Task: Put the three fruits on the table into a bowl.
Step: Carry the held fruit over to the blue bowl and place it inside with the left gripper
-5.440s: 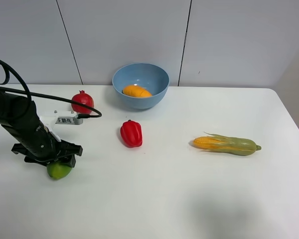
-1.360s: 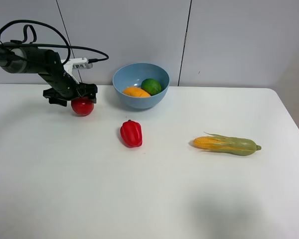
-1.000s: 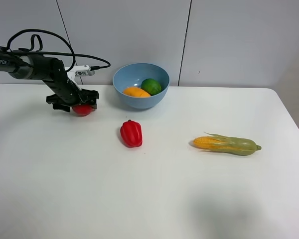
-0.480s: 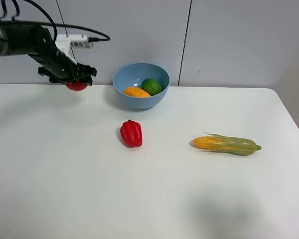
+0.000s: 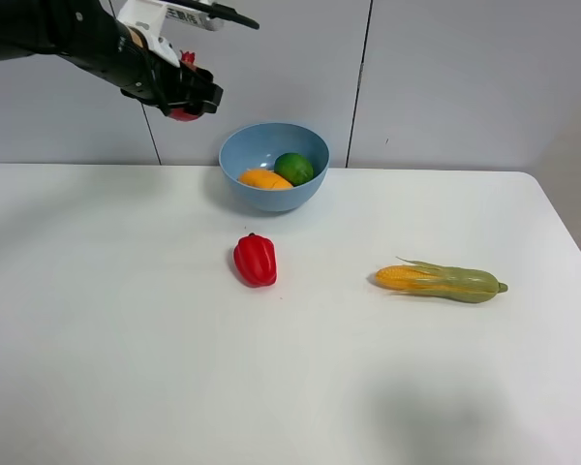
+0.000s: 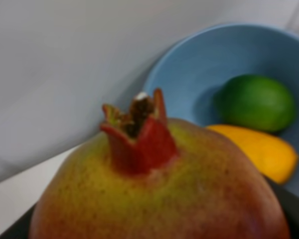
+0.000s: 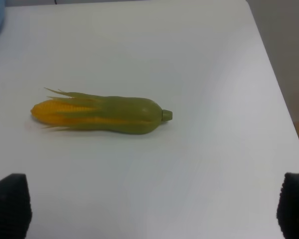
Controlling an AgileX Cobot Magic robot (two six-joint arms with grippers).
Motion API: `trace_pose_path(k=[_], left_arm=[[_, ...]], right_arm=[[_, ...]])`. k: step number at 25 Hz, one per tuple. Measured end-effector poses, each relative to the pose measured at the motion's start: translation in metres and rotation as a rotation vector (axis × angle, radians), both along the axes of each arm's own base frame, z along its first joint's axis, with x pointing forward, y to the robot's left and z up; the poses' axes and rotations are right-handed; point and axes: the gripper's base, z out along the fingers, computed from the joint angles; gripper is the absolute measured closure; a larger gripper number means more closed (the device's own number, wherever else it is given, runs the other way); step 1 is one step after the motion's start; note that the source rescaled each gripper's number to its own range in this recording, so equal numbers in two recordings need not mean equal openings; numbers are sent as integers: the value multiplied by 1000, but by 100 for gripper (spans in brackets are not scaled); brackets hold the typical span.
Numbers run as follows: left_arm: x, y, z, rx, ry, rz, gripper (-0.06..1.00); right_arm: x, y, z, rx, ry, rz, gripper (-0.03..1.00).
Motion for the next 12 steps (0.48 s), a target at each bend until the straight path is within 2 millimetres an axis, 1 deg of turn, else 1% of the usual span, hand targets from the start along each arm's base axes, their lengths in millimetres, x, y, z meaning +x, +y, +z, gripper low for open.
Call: trace_pose_path(k=[2,5,8,12], left_arm=[[2,-14,-5,-17,-40,-27,83],[12,-33,-18,-43,-106,-55,83],[30,-48,-32,-54,-128,-68,83],[59,-65,-54,-59,-137,-73,83]], right_arm=[[0,0,0,0,0,0,-3],[0,0,0,0,0,0,-3],[0,0,0,0,0,0,-3],[0,0,0,0,0,0,-3]])
